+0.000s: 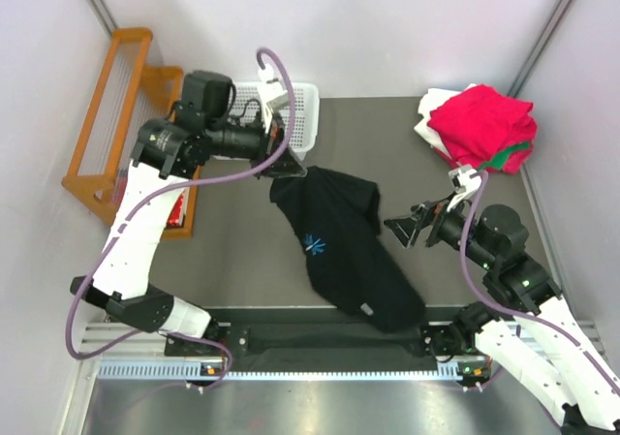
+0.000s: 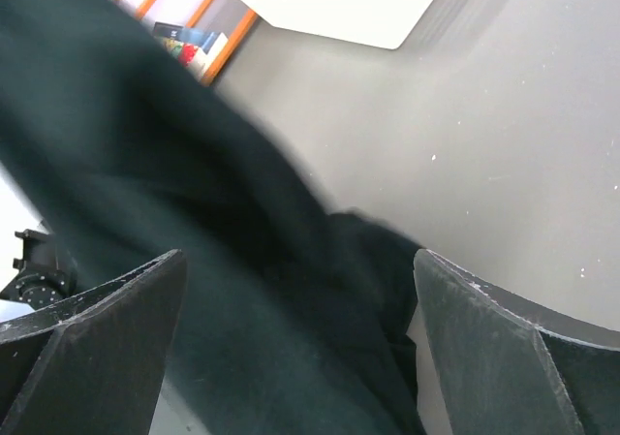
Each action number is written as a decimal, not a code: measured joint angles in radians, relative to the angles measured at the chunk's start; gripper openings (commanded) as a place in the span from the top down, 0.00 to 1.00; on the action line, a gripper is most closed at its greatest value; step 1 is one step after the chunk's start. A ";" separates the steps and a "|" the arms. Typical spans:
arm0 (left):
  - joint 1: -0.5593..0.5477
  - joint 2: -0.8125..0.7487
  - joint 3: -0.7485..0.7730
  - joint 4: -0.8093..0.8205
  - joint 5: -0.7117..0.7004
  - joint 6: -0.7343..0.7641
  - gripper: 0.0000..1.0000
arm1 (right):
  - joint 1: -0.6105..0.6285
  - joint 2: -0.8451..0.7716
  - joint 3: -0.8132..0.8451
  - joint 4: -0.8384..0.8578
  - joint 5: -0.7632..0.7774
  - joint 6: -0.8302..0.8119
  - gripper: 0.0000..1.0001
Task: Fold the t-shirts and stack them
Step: Move the tshirt to the center of the board, then flatten the tshirt out
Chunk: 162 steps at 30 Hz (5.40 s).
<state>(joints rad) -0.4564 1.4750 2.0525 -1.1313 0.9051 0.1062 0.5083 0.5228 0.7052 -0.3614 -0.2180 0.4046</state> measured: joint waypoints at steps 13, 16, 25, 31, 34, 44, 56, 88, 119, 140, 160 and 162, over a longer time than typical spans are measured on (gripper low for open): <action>0.443 -0.148 -0.871 0.226 -0.331 0.173 1.00 | 0.000 -0.010 0.000 -0.027 -0.001 -0.024 0.00; 0.612 -0.124 -0.903 0.279 -0.360 0.156 1.00 | 0.000 -0.040 0.000 -0.059 0.001 -0.038 0.00; 0.796 -0.106 -0.924 0.325 -0.315 0.186 0.02 | 0.000 -0.050 -0.012 -0.123 -0.001 -0.061 0.00; 0.650 -0.110 -0.857 0.186 -0.195 0.233 0.02 | 0.000 0.049 -0.039 -0.126 -0.070 -0.064 0.00; 0.649 -0.127 -0.801 0.172 -0.126 0.220 0.02 | 0.000 0.142 -0.055 -0.137 -0.118 -0.061 0.00; 0.639 -0.264 -0.822 0.177 -0.040 0.166 0.01 | 0.040 0.249 -0.129 -0.166 -0.148 0.030 0.00; 0.639 -0.344 -0.873 0.195 -0.027 0.101 0.01 | 0.154 0.545 -0.220 0.072 -0.160 0.105 0.00; 0.638 -0.526 -0.957 0.241 -0.101 0.083 0.01 | 0.047 0.839 -0.211 0.450 -0.317 0.295 0.00; 0.638 -0.552 -0.949 0.303 -0.168 0.048 0.02 | 0.061 0.603 0.038 -0.218 0.007 0.158 0.00; 0.638 -0.360 -1.102 0.478 -0.345 0.037 0.03 | 0.197 0.618 -0.038 -0.095 -0.031 0.342 0.05; 0.668 -0.181 -1.107 0.469 -0.410 0.092 0.04 | 0.196 0.811 -0.035 0.035 -0.041 0.348 0.73; 0.673 -0.158 -1.107 0.457 -0.428 0.100 0.04 | 0.196 0.816 -0.035 0.037 -0.040 0.346 0.75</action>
<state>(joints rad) 0.2169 1.3170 0.9459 -0.6739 0.4774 0.2066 0.7040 1.3384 0.6697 -0.3244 -0.2577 0.7502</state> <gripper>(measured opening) 0.963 0.300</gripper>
